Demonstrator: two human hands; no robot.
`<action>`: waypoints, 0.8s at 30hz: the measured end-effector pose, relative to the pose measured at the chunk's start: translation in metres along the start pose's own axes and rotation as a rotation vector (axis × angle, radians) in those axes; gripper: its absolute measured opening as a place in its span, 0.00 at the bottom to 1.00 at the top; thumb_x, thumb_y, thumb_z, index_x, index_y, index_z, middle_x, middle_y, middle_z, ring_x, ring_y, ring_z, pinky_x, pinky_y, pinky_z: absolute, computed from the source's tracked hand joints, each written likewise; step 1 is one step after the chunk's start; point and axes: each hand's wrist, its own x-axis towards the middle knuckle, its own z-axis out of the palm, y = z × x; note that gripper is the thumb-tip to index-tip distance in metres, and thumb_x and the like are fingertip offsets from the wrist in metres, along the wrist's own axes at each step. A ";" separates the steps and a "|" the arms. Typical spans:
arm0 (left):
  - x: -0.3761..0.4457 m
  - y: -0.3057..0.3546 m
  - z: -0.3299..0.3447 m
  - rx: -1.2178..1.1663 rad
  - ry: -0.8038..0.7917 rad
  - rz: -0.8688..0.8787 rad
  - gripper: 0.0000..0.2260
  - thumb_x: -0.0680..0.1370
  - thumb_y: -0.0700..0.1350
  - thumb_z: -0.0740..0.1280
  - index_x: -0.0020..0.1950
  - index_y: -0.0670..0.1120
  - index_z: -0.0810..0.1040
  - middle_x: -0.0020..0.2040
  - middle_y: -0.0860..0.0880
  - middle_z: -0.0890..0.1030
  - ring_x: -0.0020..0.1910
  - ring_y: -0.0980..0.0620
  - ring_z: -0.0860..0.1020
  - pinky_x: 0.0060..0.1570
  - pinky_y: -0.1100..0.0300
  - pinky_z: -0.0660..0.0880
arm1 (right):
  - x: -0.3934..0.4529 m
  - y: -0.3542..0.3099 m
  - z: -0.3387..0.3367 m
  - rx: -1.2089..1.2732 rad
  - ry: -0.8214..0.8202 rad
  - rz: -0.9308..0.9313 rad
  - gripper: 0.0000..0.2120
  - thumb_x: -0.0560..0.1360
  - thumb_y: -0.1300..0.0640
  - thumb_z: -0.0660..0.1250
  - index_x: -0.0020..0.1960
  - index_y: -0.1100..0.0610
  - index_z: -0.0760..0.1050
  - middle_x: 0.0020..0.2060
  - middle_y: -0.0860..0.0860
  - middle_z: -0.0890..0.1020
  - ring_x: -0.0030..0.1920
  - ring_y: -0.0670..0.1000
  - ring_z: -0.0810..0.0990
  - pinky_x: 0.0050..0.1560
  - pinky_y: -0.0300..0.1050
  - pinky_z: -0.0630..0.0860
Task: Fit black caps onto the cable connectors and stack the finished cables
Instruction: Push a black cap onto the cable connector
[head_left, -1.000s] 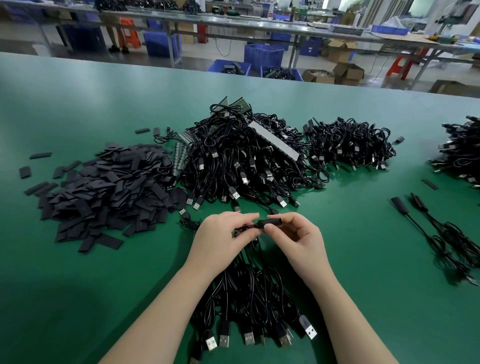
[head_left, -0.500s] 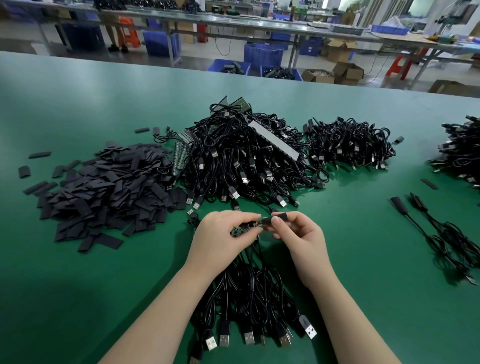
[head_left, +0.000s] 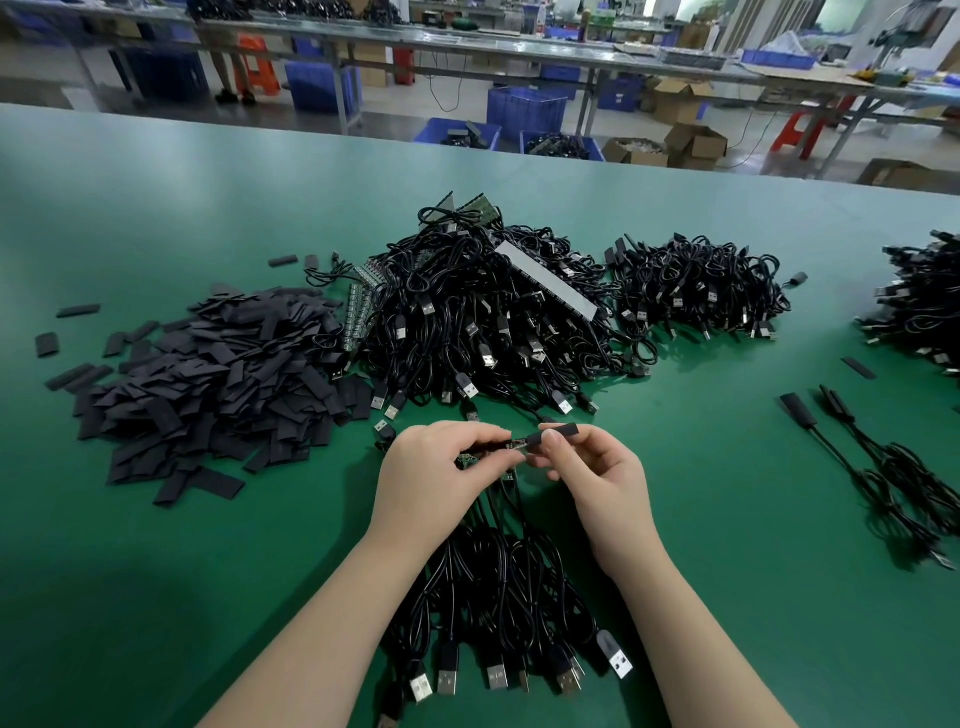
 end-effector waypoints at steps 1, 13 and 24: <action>0.000 0.000 0.000 -0.002 0.004 -0.003 0.08 0.70 0.52 0.76 0.48 0.55 0.86 0.42 0.63 0.83 0.47 0.65 0.79 0.48 0.72 0.72 | 0.000 0.000 0.000 0.000 0.002 -0.002 0.06 0.76 0.60 0.72 0.44 0.50 0.85 0.41 0.54 0.87 0.41 0.48 0.85 0.44 0.35 0.78; -0.001 0.003 0.001 -0.016 -0.043 0.073 0.09 0.73 0.47 0.75 0.52 0.53 0.86 0.46 0.61 0.84 0.49 0.66 0.79 0.51 0.69 0.74 | -0.001 0.000 0.001 -0.041 -0.015 -0.009 0.08 0.76 0.60 0.72 0.43 0.48 0.85 0.39 0.51 0.86 0.41 0.46 0.85 0.43 0.34 0.77; -0.001 0.005 0.000 0.043 -0.025 0.155 0.06 0.72 0.47 0.71 0.47 0.53 0.86 0.42 0.61 0.84 0.45 0.63 0.80 0.51 0.65 0.72 | -0.003 -0.001 0.004 -0.136 -0.096 -0.013 0.05 0.75 0.60 0.73 0.43 0.53 0.85 0.40 0.51 0.87 0.42 0.44 0.84 0.44 0.33 0.77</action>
